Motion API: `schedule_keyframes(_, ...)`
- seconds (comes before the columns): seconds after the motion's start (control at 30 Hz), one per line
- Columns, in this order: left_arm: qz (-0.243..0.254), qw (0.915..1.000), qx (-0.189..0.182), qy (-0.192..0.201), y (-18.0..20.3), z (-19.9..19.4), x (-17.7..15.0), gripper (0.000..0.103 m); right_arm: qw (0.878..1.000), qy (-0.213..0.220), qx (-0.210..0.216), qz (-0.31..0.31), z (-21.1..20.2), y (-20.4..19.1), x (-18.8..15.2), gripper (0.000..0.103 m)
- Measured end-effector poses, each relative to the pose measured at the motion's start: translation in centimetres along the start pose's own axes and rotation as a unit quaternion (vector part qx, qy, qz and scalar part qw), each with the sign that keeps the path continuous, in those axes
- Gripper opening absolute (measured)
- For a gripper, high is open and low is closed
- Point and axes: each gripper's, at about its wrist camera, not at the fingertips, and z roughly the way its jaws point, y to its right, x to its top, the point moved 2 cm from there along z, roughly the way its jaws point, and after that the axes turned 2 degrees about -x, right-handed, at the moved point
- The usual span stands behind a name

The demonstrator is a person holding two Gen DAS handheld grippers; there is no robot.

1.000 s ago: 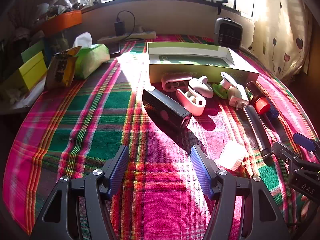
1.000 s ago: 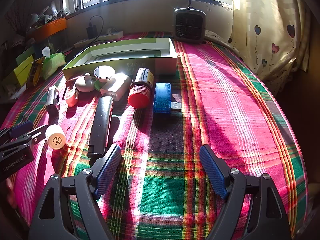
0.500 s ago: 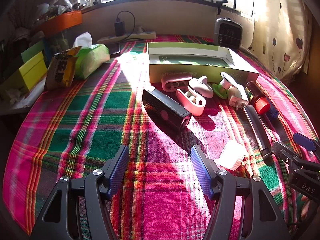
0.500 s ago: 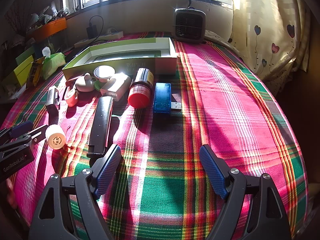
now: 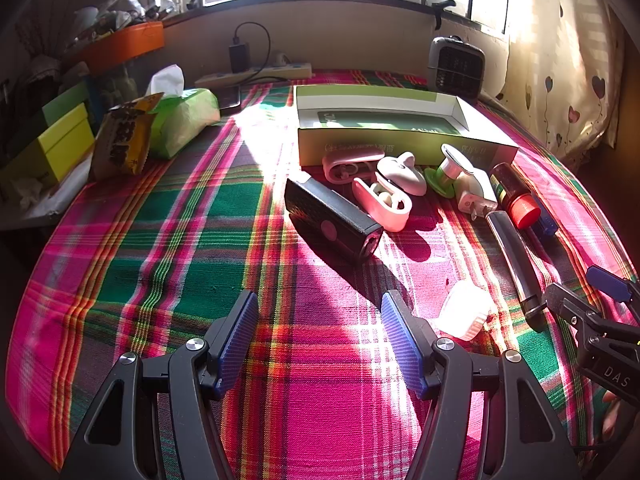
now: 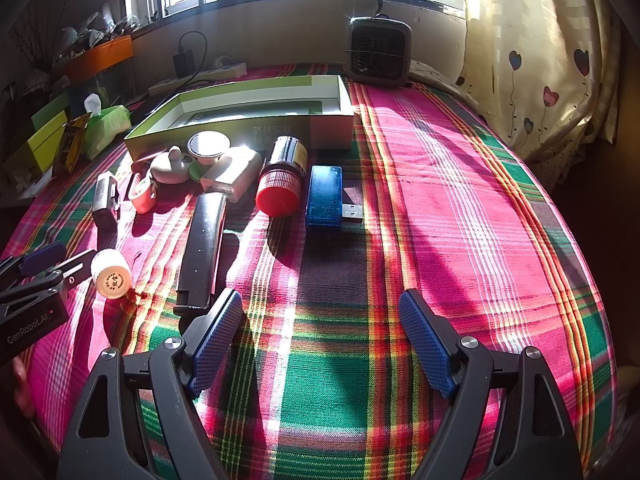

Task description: Organize rigid objects

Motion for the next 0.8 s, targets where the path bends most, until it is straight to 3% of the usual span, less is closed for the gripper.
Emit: schedule_keyframes(0.8,0.0,1.0,0.0,0.0,0.01,-0.11,-0.15,0.063,1.0,0.0,0.0,0.0,0.02,-0.01,-0.04,0.081)
